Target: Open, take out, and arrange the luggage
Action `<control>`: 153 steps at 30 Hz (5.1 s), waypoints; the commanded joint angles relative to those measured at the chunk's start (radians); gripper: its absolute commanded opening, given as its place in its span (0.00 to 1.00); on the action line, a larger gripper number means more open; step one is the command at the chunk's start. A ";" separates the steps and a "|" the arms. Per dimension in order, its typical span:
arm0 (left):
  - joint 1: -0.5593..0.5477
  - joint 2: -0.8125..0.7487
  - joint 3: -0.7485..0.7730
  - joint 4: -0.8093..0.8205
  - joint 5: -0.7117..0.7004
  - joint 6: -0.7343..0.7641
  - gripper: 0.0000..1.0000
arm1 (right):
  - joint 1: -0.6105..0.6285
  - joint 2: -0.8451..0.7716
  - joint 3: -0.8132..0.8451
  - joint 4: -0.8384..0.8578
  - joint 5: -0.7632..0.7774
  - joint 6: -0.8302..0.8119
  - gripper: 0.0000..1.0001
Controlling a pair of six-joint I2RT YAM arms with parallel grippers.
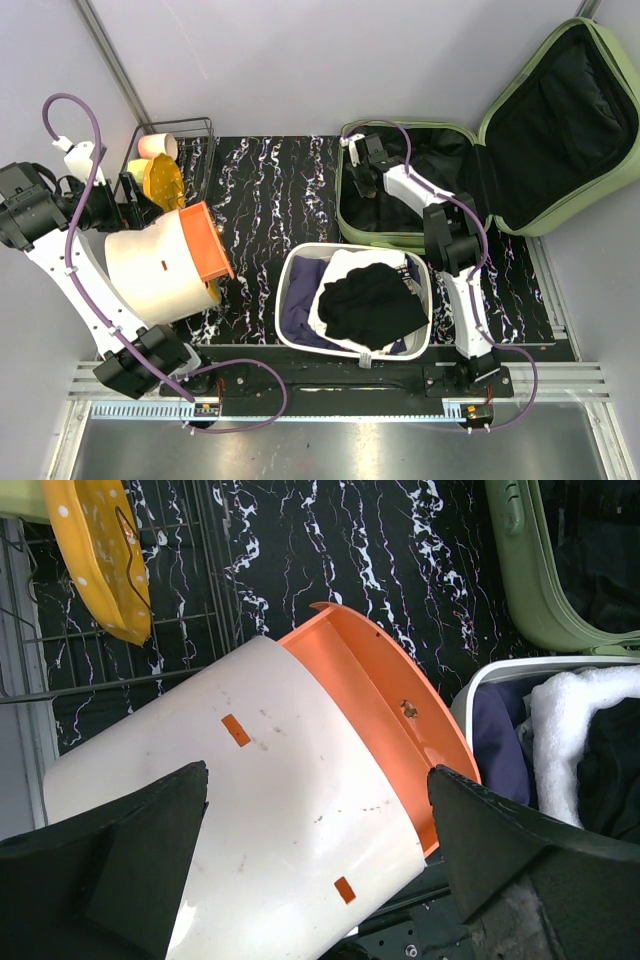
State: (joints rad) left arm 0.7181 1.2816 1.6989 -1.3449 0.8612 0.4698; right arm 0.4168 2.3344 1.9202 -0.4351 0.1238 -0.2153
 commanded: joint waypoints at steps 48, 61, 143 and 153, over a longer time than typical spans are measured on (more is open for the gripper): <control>-0.002 -0.030 -0.074 0.035 0.018 0.026 0.95 | -0.142 0.158 0.269 -0.033 -0.279 0.312 0.75; -0.008 0.005 -0.039 0.033 0.030 -0.006 0.95 | -0.233 0.195 0.226 -0.004 -0.617 0.576 0.68; -0.095 0.044 -0.064 0.095 -0.044 -0.076 0.94 | -0.257 0.396 0.381 0.015 -1.053 0.947 0.80; -0.101 0.044 -0.074 0.099 -0.051 -0.068 0.94 | -0.282 0.347 0.339 0.182 -1.084 1.065 0.70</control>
State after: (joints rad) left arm 0.6224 1.3308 1.6306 -1.2831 0.8181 0.4088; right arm 0.1406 2.7129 2.2829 -0.3016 -0.9276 0.8135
